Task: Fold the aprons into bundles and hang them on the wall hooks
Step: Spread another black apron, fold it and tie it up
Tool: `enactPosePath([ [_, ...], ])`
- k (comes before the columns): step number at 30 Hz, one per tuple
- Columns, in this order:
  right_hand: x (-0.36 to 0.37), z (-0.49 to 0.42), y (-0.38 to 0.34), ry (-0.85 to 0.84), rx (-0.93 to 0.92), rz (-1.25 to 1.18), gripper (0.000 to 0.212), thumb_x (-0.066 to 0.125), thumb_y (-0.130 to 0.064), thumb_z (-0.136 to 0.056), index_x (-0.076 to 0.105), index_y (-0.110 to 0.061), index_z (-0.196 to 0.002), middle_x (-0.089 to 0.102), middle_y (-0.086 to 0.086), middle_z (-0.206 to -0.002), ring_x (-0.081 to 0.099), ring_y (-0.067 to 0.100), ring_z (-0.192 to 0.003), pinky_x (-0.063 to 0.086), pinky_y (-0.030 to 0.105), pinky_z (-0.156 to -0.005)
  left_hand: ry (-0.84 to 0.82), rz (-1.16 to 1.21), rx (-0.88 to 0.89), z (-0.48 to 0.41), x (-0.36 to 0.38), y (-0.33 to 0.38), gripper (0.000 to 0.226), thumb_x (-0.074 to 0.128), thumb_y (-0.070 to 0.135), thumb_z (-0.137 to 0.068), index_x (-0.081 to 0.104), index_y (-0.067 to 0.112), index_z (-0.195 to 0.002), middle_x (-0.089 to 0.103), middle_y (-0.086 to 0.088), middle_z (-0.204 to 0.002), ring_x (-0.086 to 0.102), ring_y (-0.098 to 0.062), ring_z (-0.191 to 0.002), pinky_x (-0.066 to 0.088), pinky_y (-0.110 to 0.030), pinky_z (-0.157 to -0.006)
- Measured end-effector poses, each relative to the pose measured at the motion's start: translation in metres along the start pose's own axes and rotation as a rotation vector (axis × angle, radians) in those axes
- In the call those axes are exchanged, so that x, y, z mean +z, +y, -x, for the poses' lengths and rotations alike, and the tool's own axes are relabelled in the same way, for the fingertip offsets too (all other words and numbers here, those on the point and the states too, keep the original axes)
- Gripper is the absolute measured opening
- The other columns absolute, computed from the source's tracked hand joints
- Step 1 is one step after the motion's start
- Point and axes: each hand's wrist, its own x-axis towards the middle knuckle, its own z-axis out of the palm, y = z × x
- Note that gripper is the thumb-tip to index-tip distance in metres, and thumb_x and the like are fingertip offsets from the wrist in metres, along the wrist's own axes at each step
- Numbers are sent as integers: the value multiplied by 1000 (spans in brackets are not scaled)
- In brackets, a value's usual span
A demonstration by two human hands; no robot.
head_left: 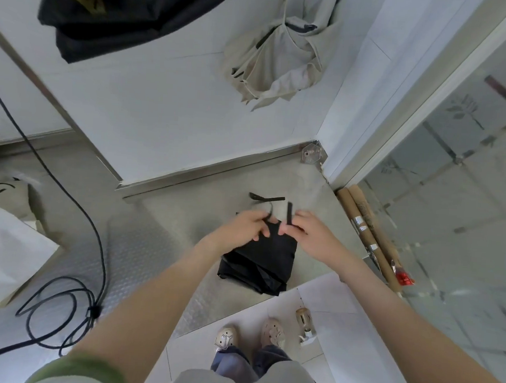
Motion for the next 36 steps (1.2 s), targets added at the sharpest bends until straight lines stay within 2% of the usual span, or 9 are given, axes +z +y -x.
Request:
enactPosePath([
  [4,0,-8,-30,8,-16,-141,21,49,-13,-97,58,-19,-79,55,-5,-71,52,8,-70,44,25,-75,-219,-315,0,-2,19,9,7,52,21,-91,55,15,-91,53,-1,-86,48,-13,-79,39,-27,-76],
  [8,0,-10,-33,27,-29,-202,15,49,-11,-97,61,-22,-98,58,-5,-72,59,12,-66,48,20,-72,-190,-302,26,-3,22,5,33,44,45,-98,63,25,-80,62,1,-89,55,-10,-94,37,-23,-90],
  [12,2,-10,-21,2,47,-182,30,48,-22,-99,52,-16,-129,58,-2,-103,56,14,-101,40,20,-94,-150,-235,65,-7,19,0,47,28,37,-103,65,24,-77,57,1,-66,55,-6,-74,39,-23,-83],
  [17,12,0,-5,-67,178,-202,47,33,-36,-103,59,-12,-72,61,0,-80,58,17,-87,42,30,-86,-109,-124,52,-8,11,-1,46,30,36,-104,66,11,-89,50,4,-60,40,-1,-49,33,-17,-57],
  [20,11,4,1,53,198,-178,33,39,-28,-102,61,-16,-80,57,-1,-67,54,11,-67,42,24,-68,22,-58,19,-11,7,-8,37,34,29,-103,62,10,-88,50,5,-59,41,-8,-55,35,-21,-59],
  [24,14,1,5,-191,235,-369,28,45,-11,-99,46,-27,-121,64,4,-62,60,16,-62,48,24,-63,3,68,65,-10,1,-12,29,40,20,-103,59,15,-82,54,4,-65,47,-8,-62,38,-19,-62],
  [29,30,-9,4,-110,266,-55,21,57,-20,-92,57,-16,-72,62,4,-70,60,24,-73,41,26,-62,-115,96,108,-6,-2,-9,18,52,11,-97,56,12,-80,60,5,-66,52,-5,-62,42,-17,-61],
  [33,31,-19,1,1,189,228,21,54,-14,-91,63,-5,-74,44,5,-85,39,18,-87,35,29,-72,-143,96,89,-2,-6,-10,15,58,7,-94,57,12,-79,66,0,-73,57,-6,-66,44,-18,-63],
  [36,30,-20,-6,-51,293,-95,20,48,-5,-86,61,-5,-70,52,-1,-72,46,15,-71,36,29,-67,-147,140,97,1,-7,-11,15,59,6,-93,57,11,-79,70,-6,-80,63,-15,-76,47,-20,-65],
])
